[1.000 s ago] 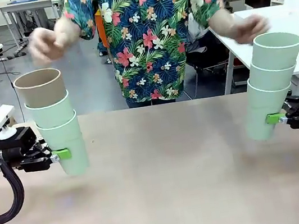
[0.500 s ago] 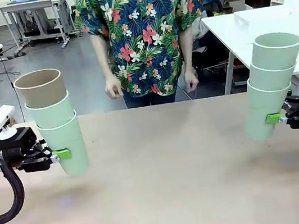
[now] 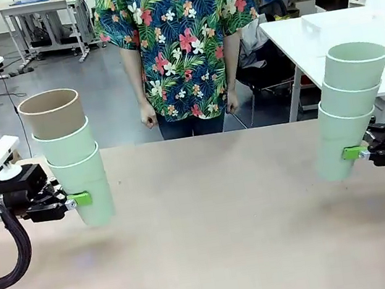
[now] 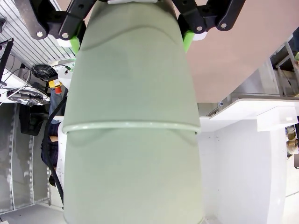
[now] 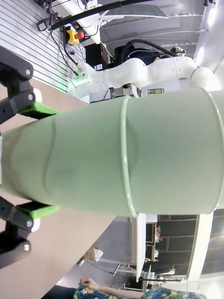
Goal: Stack the cups and store them in the basket.
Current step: Place the stack of Reusable plastic cups into the Pantry Basket.
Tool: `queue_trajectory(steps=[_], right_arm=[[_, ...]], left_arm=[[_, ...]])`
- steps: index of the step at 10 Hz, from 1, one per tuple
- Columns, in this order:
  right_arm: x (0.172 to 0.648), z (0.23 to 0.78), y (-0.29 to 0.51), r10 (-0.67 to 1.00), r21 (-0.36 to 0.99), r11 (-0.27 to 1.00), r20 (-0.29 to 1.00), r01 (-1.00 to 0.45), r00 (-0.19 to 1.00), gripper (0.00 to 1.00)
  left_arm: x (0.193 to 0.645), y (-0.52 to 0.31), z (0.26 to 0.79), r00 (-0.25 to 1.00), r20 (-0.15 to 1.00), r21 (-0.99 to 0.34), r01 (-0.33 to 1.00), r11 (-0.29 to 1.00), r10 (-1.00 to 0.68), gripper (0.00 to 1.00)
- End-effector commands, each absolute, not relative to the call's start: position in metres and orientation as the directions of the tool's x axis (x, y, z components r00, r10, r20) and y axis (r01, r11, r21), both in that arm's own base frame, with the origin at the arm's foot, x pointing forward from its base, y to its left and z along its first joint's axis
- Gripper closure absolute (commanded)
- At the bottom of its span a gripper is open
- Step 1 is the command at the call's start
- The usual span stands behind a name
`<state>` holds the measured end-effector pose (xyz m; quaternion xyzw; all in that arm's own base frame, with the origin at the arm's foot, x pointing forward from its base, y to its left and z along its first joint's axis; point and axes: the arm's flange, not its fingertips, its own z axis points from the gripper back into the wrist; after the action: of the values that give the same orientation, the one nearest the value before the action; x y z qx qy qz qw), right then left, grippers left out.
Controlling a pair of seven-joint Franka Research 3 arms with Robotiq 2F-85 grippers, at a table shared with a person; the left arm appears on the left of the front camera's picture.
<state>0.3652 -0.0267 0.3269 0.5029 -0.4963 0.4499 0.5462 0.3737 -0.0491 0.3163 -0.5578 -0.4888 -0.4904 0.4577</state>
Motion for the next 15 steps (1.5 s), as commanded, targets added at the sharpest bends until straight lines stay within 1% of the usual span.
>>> queue_trajectory(steps=[1, 15], right_arm=[[0.3671, 0.3311, -0.0256, -0.016, 0.092, 0.098, 0.996, -0.991, 0.091, 0.14], [0.3671, 0.3311, -0.0256, -0.016, 0.092, 0.098, 0.996, -0.991, 0.091, 0.14]], left_arm=[[0.3728, -0.0499, 0.3202, 0.033, 0.994, -0.022, 0.994, -0.107, 0.103, 0.13], [0.3728, -0.0499, 0.3202, 0.033, 0.994, -0.022, 0.994, -0.107, 0.103, 0.13]])
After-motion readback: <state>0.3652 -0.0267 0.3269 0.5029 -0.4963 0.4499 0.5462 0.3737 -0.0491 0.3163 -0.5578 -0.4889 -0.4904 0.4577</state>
